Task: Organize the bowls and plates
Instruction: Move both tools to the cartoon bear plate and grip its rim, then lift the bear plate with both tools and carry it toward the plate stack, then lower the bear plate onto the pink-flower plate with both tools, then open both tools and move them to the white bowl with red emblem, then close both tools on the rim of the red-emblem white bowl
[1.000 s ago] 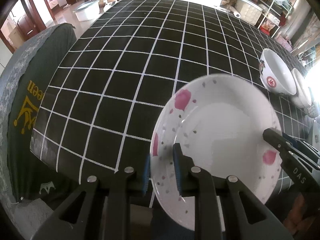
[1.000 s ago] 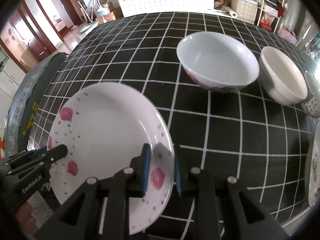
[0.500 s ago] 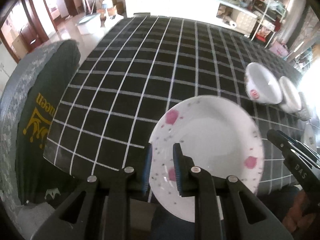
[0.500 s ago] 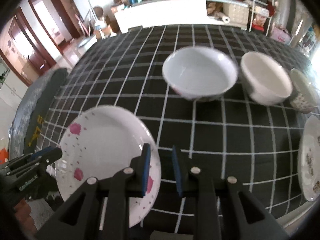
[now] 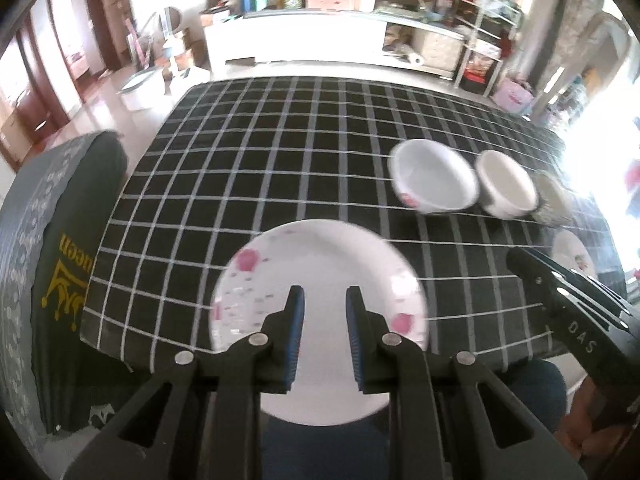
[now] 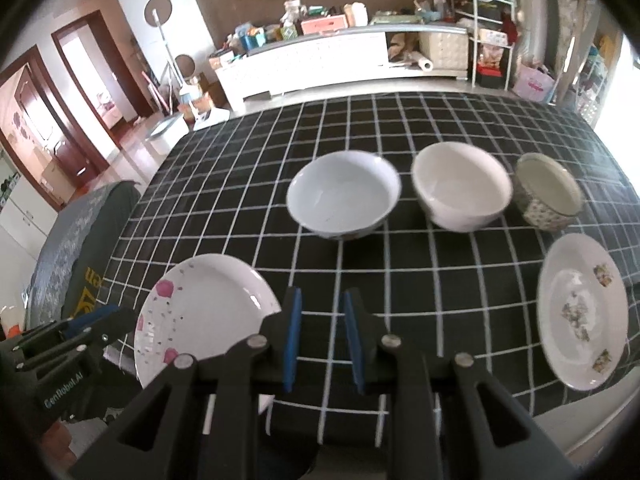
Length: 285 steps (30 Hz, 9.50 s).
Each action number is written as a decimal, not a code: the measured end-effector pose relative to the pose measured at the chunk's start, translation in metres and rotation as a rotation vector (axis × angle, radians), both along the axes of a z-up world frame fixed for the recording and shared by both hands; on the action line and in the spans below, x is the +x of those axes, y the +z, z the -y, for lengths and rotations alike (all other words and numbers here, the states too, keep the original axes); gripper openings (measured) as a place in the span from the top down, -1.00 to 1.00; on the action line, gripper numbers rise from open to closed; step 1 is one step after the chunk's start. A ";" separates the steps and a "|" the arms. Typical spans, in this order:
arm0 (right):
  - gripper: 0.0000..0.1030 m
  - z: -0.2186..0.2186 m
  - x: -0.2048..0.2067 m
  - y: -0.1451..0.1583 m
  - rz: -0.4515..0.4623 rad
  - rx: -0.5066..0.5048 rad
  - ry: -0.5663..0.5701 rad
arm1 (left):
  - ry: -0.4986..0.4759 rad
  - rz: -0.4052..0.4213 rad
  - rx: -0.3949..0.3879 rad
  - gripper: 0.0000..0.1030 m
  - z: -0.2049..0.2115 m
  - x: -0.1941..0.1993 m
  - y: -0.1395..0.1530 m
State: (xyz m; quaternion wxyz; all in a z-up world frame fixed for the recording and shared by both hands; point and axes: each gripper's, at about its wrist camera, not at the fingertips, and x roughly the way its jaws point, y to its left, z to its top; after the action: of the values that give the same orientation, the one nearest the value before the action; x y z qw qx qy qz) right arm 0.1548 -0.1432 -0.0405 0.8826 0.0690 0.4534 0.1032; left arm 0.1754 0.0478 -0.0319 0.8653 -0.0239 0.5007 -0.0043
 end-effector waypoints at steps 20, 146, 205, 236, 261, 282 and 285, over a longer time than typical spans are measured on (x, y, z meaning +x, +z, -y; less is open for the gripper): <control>0.47 0.188 -0.026 -0.019 -0.044 0.070 -0.400 | -0.347 -0.014 0.010 0.64 0.198 0.028 -0.008; 0.46 -0.025 0.023 -0.054 -0.169 0.034 0.066 | 0.060 -0.110 -0.011 0.74 -0.055 0.003 -0.041; 0.47 -0.043 0.009 -0.041 -0.118 -0.063 0.087 | 0.065 -0.051 0.042 0.67 -0.050 -0.003 -0.026; 0.23 0.030 0.041 -0.003 -0.054 -0.026 -0.065 | -0.075 -0.004 0.027 0.45 0.033 0.049 0.001; 0.22 0.041 0.149 -0.009 -0.194 0.037 0.057 | -0.090 -0.102 -0.017 0.36 0.049 0.165 -0.020; 0.62 0.029 0.192 -0.060 -0.341 -0.004 0.106 | -0.108 -0.199 -0.068 0.77 0.053 0.213 -0.073; 0.66 0.027 0.191 -0.060 -0.334 -0.043 0.104 | -0.117 -0.194 -0.074 0.83 0.053 0.210 -0.074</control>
State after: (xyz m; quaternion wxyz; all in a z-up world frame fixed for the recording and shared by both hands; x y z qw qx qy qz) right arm 0.3459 -0.1699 -0.1006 0.7898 0.0426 0.5986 0.1263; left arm 0.3856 -0.0057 -0.1061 0.8095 -0.0269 0.5822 -0.0708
